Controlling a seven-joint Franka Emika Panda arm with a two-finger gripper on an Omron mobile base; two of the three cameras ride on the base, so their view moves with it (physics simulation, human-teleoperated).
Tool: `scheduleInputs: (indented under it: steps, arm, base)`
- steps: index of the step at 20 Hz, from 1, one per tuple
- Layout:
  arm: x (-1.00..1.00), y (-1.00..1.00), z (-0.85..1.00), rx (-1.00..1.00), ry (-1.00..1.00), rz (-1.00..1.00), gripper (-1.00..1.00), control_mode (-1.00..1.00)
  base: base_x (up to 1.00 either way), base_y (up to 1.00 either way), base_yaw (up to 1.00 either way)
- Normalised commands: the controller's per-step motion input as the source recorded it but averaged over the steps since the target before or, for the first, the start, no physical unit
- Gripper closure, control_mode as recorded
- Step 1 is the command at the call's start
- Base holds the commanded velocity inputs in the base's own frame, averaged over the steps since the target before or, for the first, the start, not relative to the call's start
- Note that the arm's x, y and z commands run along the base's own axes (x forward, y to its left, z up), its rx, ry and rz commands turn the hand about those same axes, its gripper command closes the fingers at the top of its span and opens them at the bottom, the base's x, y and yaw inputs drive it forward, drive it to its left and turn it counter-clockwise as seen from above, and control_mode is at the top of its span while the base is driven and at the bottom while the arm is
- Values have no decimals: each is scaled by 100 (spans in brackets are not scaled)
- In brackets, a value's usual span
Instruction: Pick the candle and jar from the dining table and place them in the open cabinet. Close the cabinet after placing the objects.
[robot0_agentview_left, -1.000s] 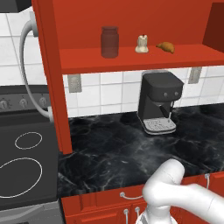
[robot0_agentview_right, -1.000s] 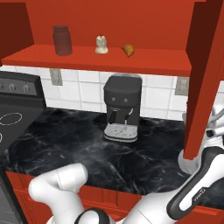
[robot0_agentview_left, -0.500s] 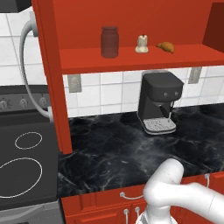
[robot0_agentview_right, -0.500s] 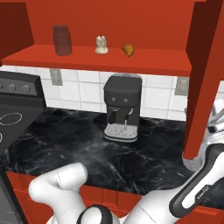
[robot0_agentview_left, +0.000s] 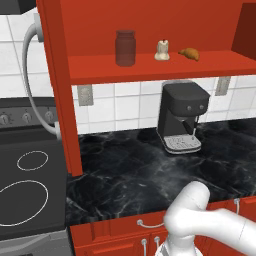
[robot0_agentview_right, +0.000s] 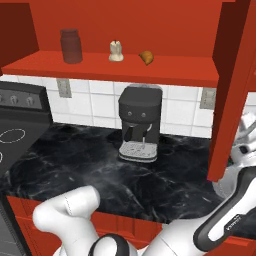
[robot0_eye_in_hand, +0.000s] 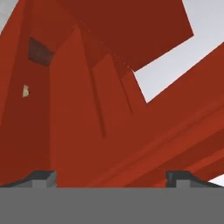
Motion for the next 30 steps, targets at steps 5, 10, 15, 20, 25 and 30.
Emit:
scheduleInputs:
  steps: [5, 10, 15, 20, 25, 30]
  arm:
    - [-3, 47, 18, -20, 0, -1, -100, -100]
    - [0, 52, 23, -21, 1, -3, -100, -100]
    - [7, 62, 22, -20, 1, -23, -100, -100]
    - [22, 56, 16, -18, 5, -31, -100, -100]
    - [30, 48, 21, -17, 8, -36, -100, -100]
    - [38, 46, 25, -18, 12, -38, -100, -100]
  base:
    - [0, 0, 0]
    - [0, 0, 0]
    - [0, 0, 0]
    - [0, 0, 0]
    - [0, 0, 0]
    - [0, 0, 0]
